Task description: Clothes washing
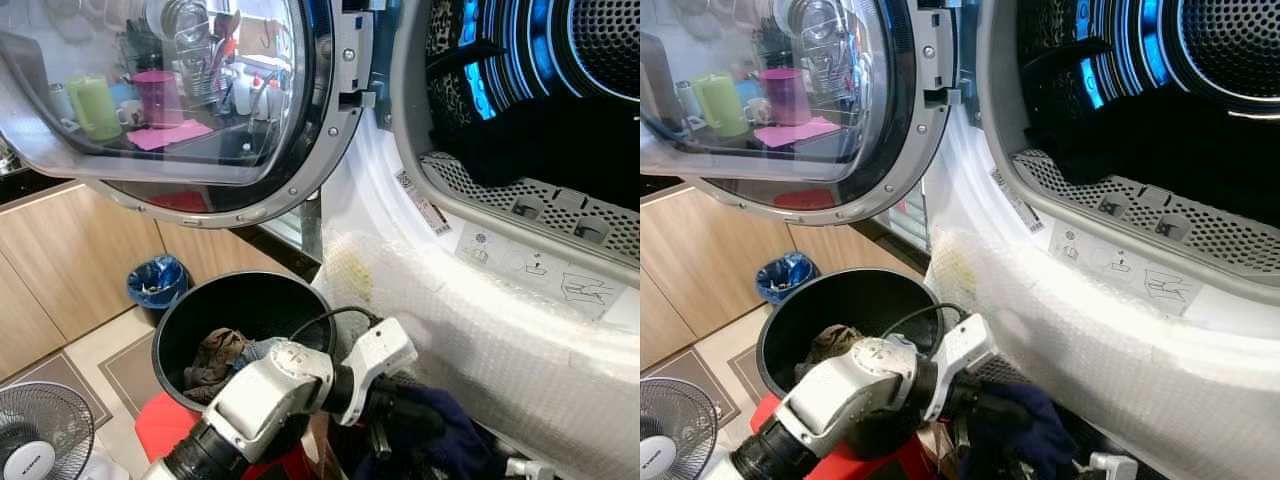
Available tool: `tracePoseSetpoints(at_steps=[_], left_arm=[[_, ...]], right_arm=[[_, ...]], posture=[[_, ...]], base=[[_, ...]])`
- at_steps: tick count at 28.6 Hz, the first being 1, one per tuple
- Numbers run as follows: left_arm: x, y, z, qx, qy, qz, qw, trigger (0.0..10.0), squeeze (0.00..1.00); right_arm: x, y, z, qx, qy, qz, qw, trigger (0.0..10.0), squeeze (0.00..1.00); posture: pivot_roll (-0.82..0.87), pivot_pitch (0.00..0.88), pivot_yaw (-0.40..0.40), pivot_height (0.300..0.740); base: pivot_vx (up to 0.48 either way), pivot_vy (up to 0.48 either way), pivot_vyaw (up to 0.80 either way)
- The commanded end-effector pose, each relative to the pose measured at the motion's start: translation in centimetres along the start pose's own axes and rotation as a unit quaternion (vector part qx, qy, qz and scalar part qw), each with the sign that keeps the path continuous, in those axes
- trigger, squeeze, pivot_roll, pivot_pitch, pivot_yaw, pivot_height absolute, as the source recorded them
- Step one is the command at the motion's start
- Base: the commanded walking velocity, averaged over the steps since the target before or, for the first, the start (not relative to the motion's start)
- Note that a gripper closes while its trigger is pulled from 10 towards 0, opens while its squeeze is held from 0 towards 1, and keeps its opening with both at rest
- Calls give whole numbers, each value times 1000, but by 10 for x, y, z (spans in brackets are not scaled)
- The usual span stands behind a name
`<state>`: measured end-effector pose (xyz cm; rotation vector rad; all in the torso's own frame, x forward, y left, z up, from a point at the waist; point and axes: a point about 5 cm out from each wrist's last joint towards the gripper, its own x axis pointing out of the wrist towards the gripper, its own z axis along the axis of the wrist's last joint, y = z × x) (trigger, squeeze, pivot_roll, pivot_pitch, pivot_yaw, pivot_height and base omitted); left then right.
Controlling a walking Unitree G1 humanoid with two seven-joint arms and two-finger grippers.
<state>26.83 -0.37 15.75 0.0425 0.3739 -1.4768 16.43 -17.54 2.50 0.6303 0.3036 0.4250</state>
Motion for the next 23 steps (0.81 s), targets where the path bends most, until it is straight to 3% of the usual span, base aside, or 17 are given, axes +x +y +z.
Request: tracePoseSetpoints(at_steps=[1,2,17,21,22,23], left_arm=[[-2,2,9,5,-10,5,1000,0,0],[-1,2,9,3,-11,3,1000,0,0],[3,-1,14,-3,-20,-5,1000,0,0],[4,-2,16,-3,-23,-6,1000,0,0],[4,-2,16,-3,-23,-6,1000,0,0],[4,-2,16,-4,-23,-7,1000,0,0]], right_arm=[[1,6,2,-3,0,15,1000,8980,0],[3,7,1,-6,3,17,1000,10000,0],[19,32,-13,20,58,103,993,10000,0],[22,28,-14,2,64,86,994,10000,0],[25,22,-17,-16,76,62,995,3490,0],[26,18,-19,-27,83,48,995,0,0]], posture=[[81,18,19,740],[81,18,19,740],[86,17,17,740],[86,19,16,740],[84,18,17,740],[84,19,16,740]], base=[[0,0,0],[0,0,0],[0,0,0],[0,0,0],[0,0,0],[0,0,0]])
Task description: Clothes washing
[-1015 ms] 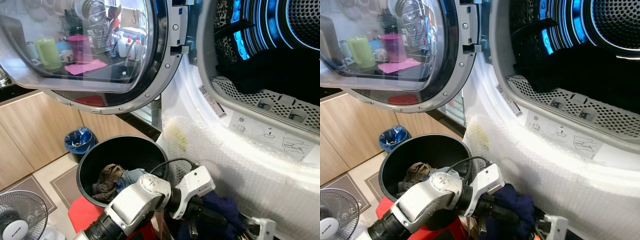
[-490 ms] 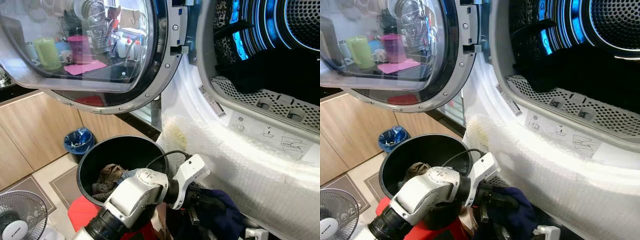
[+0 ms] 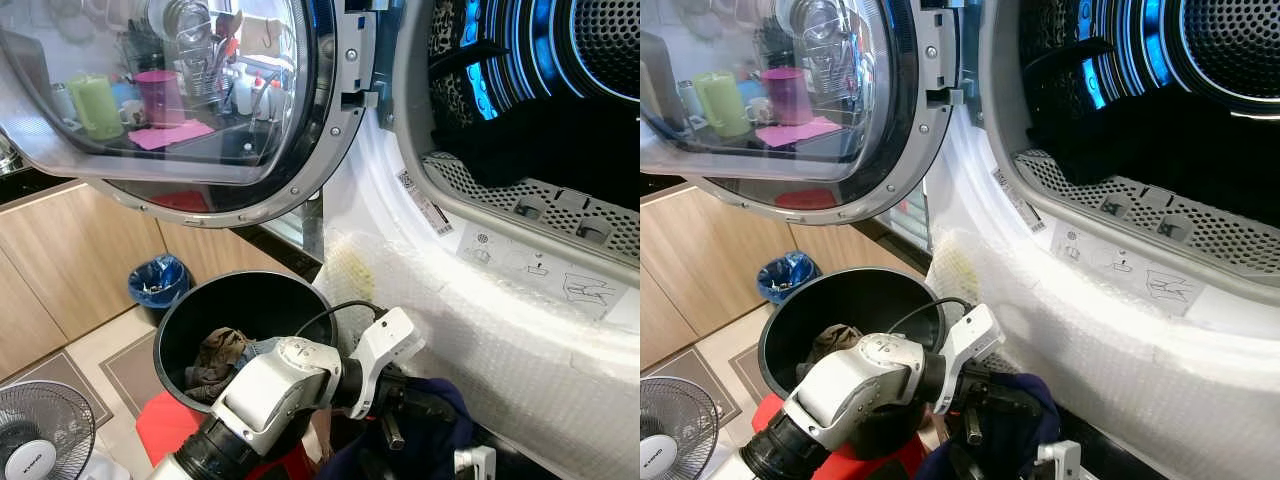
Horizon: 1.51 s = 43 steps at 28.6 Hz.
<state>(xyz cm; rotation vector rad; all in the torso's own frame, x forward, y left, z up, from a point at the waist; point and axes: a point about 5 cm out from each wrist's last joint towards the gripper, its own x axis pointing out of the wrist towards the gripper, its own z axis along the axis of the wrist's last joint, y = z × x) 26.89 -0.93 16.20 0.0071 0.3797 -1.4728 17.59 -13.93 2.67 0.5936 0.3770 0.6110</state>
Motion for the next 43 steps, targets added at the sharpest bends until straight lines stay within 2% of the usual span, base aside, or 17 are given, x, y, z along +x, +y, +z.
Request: tracePoseSetpoints(at_steps=[1,10,25,34,43], left_arm=[[0,-2,10,10,-14,-6,1000,0,0],[0,-1,11,10,-16,-4,1000,0,0],[1,-2,13,9,-19,-3,1000,0,0],[-1,-2,13,9,-19,-2,1000,0,0],[-4,-4,12,11,-17,-4,1000,0,0]], right_arm=[[1,-7,-9,-7,20,-30,999,0,0],[9,-6,-5,-2,-3,-33,999,0,0],[11,-5,4,4,-44,-26,999,0,0],[15,-1,3,8,-47,-16,999,0,0],[17,-2,9,20,-80,-18,996,0,0]], posture=[[84,19,16,740],[91,19,14,740],[94,19,12,740],[96,10,18,740],[99,0,23,740]], base=[[0,0,0],[0,0,0],[0,0,0],[0,0,0],[0,0,0]])
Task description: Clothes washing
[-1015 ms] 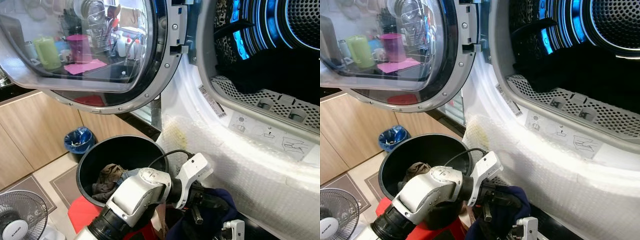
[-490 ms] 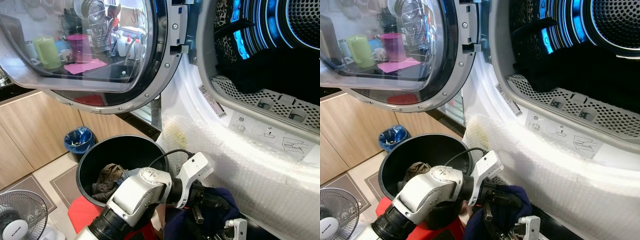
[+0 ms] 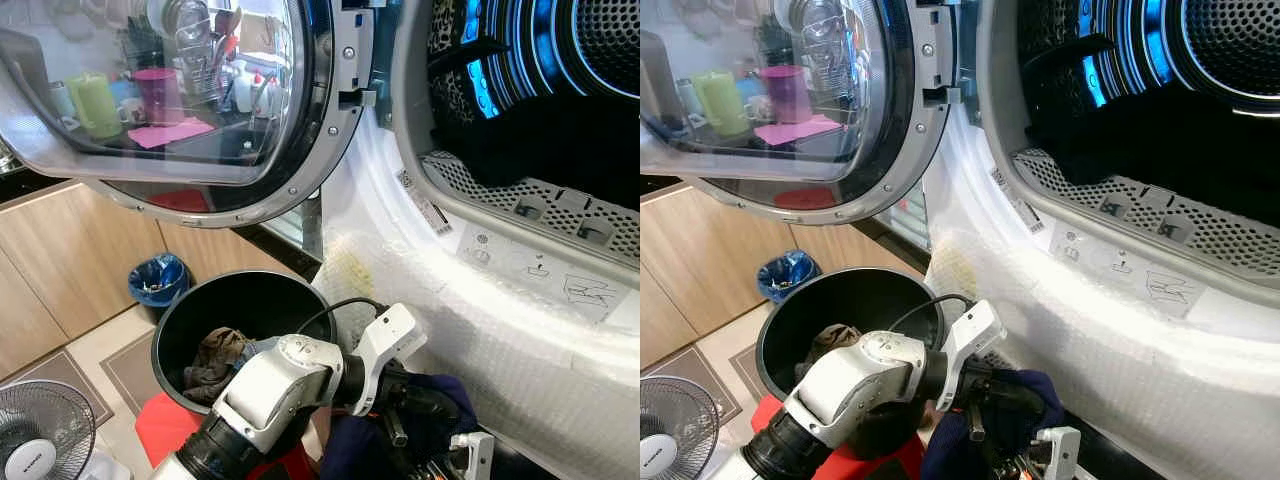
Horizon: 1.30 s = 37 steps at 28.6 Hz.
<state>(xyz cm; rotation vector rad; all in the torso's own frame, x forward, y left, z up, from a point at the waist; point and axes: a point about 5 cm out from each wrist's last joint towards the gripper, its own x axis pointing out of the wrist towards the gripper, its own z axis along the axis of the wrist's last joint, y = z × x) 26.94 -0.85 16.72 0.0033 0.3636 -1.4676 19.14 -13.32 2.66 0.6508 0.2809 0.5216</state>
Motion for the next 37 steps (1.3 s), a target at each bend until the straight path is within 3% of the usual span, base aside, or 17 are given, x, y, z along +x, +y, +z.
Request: tracePoseSetpoints(at_steps=[1,19,20,24,26,33,37], left_arm=[[-2,-3,7,8,-11,-7,1000,0,0],[-13,-8,0,11,6,-9,1000,0,0],[-16,-6,-2,20,13,-3,1000,10000,1000],[-31,-2,-9,39,39,24,998,10000,1000],[-47,6,-14,49,61,72,994,10000,1000],[-65,11,-14,41,62,110,991,10000,1000],[-79,23,-12,39,51,188,980,10000,1000]], right_arm=[[1,1,4,4,-16,5,1000,0,0],[7,2,4,13,-33,8,999,0,0],[8,3,4,15,-35,12,999,0,0],[6,3,4,17,-40,13,999,0,0],[4,2,3,18,-39,9,999,0,0],[3,-1,2,20,-38,3,999,0,0],[1,-1,2,18,-37,3,999,0,0]], posture=[[99,0,23,740],[104,0,34,740],[103,0,41,740],[104,0,45,740],[111,0,45,740],[121,0,43,740],[120,0,42,740]], base=[[0,0,0],[0,0,0],[0,0,0],[0,0,0],[0,0,0],[0,0,0],[0,0,0]])
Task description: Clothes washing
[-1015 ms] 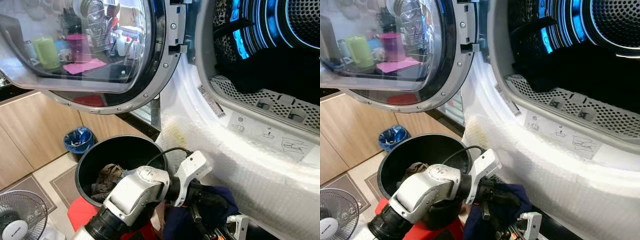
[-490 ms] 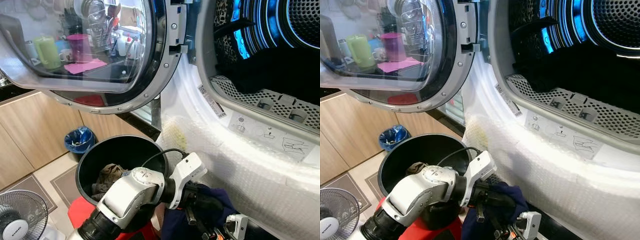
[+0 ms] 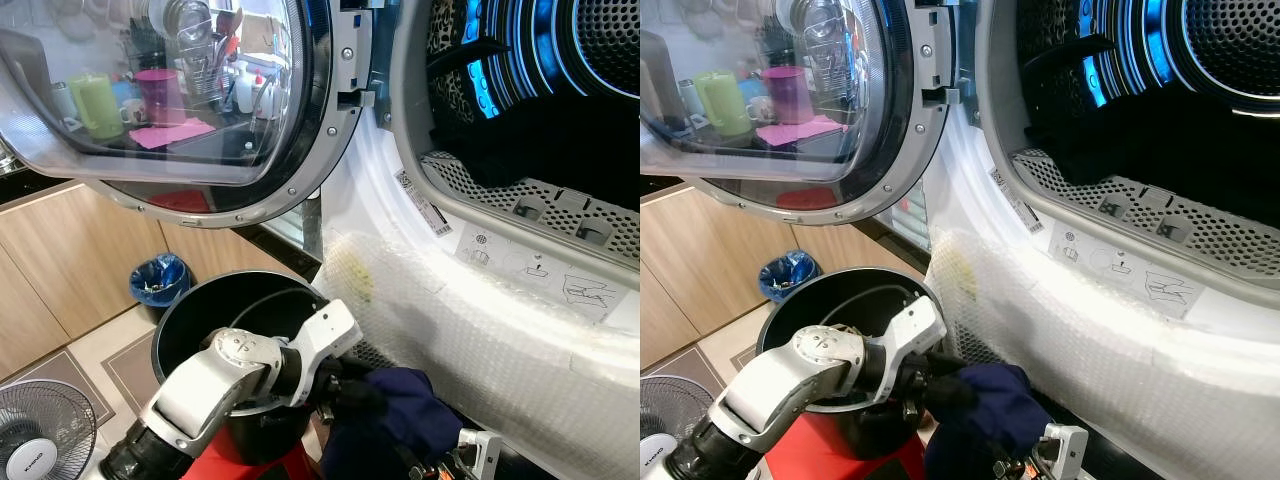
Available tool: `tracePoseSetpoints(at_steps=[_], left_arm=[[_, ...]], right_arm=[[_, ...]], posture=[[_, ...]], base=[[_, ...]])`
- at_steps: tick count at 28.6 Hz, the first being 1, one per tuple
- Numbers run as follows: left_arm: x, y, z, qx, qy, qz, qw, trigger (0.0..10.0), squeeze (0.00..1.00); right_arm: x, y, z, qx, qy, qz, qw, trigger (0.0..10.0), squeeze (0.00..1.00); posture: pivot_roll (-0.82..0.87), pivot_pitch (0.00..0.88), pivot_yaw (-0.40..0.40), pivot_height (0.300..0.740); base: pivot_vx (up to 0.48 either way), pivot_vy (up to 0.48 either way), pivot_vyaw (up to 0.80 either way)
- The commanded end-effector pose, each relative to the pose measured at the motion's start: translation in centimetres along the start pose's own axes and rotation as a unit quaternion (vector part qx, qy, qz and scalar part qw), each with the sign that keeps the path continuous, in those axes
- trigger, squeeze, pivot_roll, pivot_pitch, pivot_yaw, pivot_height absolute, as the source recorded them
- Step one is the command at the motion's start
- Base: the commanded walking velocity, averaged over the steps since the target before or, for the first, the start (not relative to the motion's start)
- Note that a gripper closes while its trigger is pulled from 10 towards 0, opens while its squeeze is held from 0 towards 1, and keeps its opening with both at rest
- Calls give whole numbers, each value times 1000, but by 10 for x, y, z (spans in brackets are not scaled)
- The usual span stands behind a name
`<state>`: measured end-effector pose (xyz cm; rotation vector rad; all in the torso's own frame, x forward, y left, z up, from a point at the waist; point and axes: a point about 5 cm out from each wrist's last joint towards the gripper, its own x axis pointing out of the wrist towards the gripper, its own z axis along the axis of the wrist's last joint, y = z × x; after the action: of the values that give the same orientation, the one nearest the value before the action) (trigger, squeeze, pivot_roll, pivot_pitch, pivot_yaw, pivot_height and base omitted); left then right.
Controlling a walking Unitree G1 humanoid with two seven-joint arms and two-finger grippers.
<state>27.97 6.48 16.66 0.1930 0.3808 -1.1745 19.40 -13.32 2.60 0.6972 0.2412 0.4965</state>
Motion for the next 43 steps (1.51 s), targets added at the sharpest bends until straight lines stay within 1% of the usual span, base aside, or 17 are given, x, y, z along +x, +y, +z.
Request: tracePoseSetpoints(at_steps=[1,3,7,10,11,12,14,17,22,23,26,31,33,39,40,41,43], left_arm=[[-12,15,2,-8,-16,67,998,10000,1000],[-18,36,-1,-45,-47,147,987,10000,1000],[-31,65,-13,-12,-42,280,959,10000,1000],[-49,86,-30,-3,-39,406,913,10000,1000],[-49,86,-30,-3,-39,406,913,10000,1000],[-55,92,-38,-10,-39,445,895,10000,98],[-60,99,-52,-21,-30,488,872,10000,0],[-55,99,-57,-9,-27,487,873,10000,0],[-45,100,-60,-8,-33,487,873,10000,0],[-45,100,-60,-8,-33,487,873,10000,0],[-42,102,-60,-2,-34,487,873,10000,0],[-39,102,-63,-3,-32,485,874,10000,0],[-36,102,-63,-2,-32,483,875,10000,0],[-29,101,-62,-2,-39,477,878,10000,0],[-29,101,-62,-2,-39,477,878,10000,0],[-28,100,-62,-3,-41,476,879,10000,0],[-27,100,-63,-3,-41,475,879,10000,0]], right_arm=[[-3,0,2,-2,-10,3,1000,0,0],[-9,0,2,-7,-8,4,1000,0,0],[-18,4,0,-11,2,19,1000,0,0],[-31,18,2,-25,15,57,998,0,0],[-31,18,2,-25,15,57,998,0,0],[-37,26,7,-36,17,76,996,0,0],[-41,43,25,-64,-3,110,992,0,0],[-38,71,59,-95,-58,162,980,0,0],[-25,126,143,-176,-197,266,927,0,0],[-25,126,143,-176,-197,266,927,0,0],[-20,148,192,-212,-269,300,890,0,0],[-8,169,250,-270,-309,318,855,0,0],[2,180,293,-291,-334,314,840,0,0],[40,182,386,-315,-361,199,855,0,0],[40,182,386,-315,-361,199,855,0,0],[50,184,418,-311,-373,153,860,0,0],[53,184,433,-298,-384,120,866,0,0]], posture=[[124,0,41,740],[125,0,38,740],[125,0,34,740],[118,0,31,740],[118,0,31,740],[114,0,25,740],[112,0,22,740],[97,7,24,740],[83,6,26,740],[83,6,26,740],[82,0,24,740],[68,0,27,740],[57,0,25,740],[54,0,15,740],[54,0,15,740],[54,0,15,740],[56,0,15,740]], base=[[0,0,0],[0,0,0],[0,0,0],[0,0,0],[0,0,0],[0,0,0],[0,0,0],[0,0,0],[0,0,0],[0,0,0],[0,0,0],[0,0,0],[0,0,0],[0,0,0],[0,0,0],[0,0,0],[0,0,0]])
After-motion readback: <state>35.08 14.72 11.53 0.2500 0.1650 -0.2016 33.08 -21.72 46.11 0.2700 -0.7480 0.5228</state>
